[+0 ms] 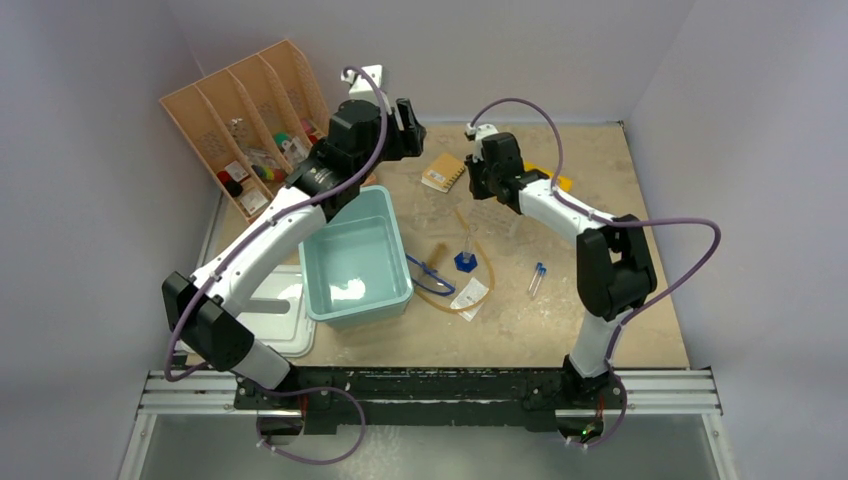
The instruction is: Organize the chemistry lab equipment
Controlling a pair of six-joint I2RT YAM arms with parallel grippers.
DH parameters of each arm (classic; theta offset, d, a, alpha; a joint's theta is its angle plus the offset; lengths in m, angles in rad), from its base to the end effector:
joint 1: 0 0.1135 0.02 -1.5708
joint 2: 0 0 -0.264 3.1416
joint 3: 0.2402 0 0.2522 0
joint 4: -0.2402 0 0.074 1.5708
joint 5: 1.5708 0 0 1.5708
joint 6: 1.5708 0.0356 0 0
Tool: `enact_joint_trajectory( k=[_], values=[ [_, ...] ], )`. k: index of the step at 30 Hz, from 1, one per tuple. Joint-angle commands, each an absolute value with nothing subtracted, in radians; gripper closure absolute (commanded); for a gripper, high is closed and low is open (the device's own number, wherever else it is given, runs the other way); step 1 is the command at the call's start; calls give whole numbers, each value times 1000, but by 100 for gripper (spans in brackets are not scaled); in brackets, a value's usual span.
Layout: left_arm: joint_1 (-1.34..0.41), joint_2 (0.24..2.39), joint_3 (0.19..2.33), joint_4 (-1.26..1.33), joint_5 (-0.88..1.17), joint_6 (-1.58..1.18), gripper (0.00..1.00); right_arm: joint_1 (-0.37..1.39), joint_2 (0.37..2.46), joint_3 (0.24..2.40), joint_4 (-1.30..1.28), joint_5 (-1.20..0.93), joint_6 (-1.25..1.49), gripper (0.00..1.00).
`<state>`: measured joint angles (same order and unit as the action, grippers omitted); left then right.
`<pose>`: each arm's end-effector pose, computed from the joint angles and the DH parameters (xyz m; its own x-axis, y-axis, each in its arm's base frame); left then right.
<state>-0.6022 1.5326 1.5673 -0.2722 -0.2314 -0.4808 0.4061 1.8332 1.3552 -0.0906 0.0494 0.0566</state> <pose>0.2999 -0.1962 0.4202 -0.3419 -0.3112 -0.8867 0.2363 0.8848 -0.4017 0.3920 0.1666 0.2501 -0.5140 -0.1595 -0.8428 -0.3278 0.9445 0.0211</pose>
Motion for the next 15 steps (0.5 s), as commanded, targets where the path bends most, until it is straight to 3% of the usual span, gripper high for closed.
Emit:
enact_joint_trajectory(
  k=[1, 15],
  values=[
    [-600, 1476, 1583, -242, -230, -507, 35, 416, 1823, 1334, -61, 48, 35, 89],
    [-600, 1460, 1562, -238, -226, -515, 35, 443, 1782, 1299, -61, 97, 10, 89]
  ],
)
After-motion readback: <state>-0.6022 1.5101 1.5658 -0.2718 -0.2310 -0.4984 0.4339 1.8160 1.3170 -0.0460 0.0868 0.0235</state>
